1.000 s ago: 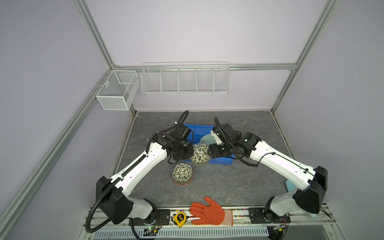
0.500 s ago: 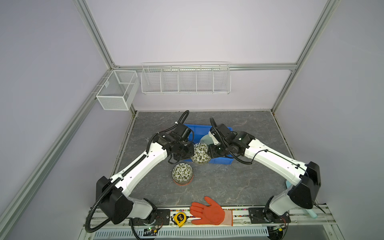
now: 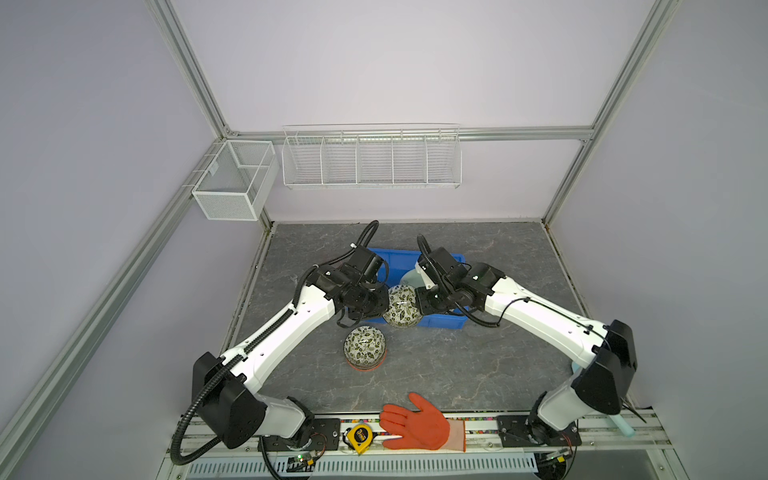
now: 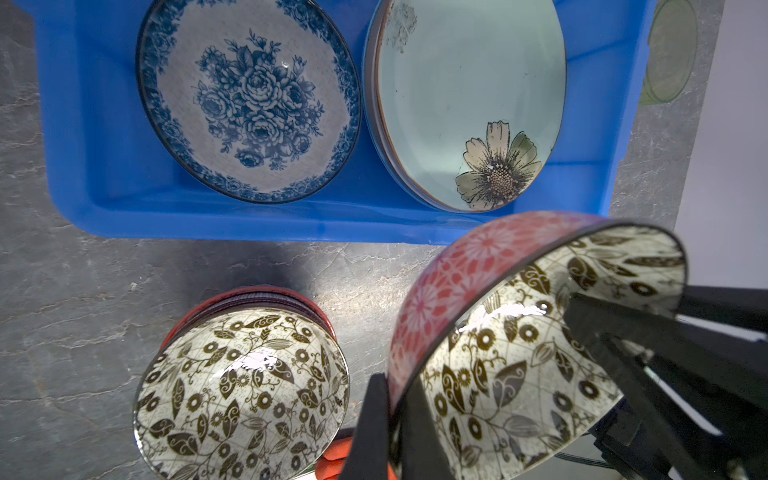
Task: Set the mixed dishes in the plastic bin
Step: 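Grasp the leaf-pattern bowl rim with the right gripper beside the left gripper, then carry the bowl into the bin with the right gripper while left withdraws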
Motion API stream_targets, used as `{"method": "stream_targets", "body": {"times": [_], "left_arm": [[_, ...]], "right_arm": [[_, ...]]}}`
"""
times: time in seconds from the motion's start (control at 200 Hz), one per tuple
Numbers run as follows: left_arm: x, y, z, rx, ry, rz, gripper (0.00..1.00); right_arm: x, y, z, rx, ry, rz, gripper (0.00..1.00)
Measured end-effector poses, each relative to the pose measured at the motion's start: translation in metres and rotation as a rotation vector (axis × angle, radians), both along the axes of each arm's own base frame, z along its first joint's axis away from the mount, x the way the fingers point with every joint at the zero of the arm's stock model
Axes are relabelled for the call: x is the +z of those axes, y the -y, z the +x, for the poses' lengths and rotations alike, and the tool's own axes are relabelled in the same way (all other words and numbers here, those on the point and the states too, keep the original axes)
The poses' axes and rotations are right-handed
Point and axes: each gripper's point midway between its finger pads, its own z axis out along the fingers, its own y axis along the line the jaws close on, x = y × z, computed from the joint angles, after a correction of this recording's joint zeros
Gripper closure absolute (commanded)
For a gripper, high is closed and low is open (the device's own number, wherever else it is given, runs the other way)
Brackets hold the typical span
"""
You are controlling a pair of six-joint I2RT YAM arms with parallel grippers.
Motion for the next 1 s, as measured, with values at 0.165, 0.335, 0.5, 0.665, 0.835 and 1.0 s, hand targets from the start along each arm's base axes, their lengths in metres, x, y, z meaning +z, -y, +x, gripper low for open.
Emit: {"method": "stream_targets", "body": {"times": [0.165, 0.335, 0.5, 0.665, 0.835, 1.0], "left_arm": [[0.0, 0.002, -0.001, 0.001, -0.002, -0.008, 1.0], [0.001, 0.003, -0.001, 0.0, 0.001, -0.013, 0.81], [0.008, 0.003, 0.001, 0.009, 0.028, -0.032, 0.65], [0.016, -0.006, -0.001, 0.02, 0.058, -0.021, 0.35], [0.028, -0.033, 0.006, 0.092, 0.098, -0.005, 0.15], [0.059, -0.075, 0.015, 0.213, 0.201, -0.033, 0.12]], "right_arm": [[-0.003, 0.003, 0.006, -0.034, 0.013, -0.017, 0.93], [-0.003, 0.004, 0.007, -0.039, 0.02, -0.025, 0.93], [0.0, 0.003, 0.008, -0.038, 0.022, -0.021, 0.93], [0.01, 0.002, 0.012, -0.036, 0.027, -0.008, 0.93], [0.02, -0.004, 0.024, -0.027, 0.037, 0.003, 0.93], [0.012, -0.019, 0.036, -0.011, 0.017, -0.001, 0.93]]}}
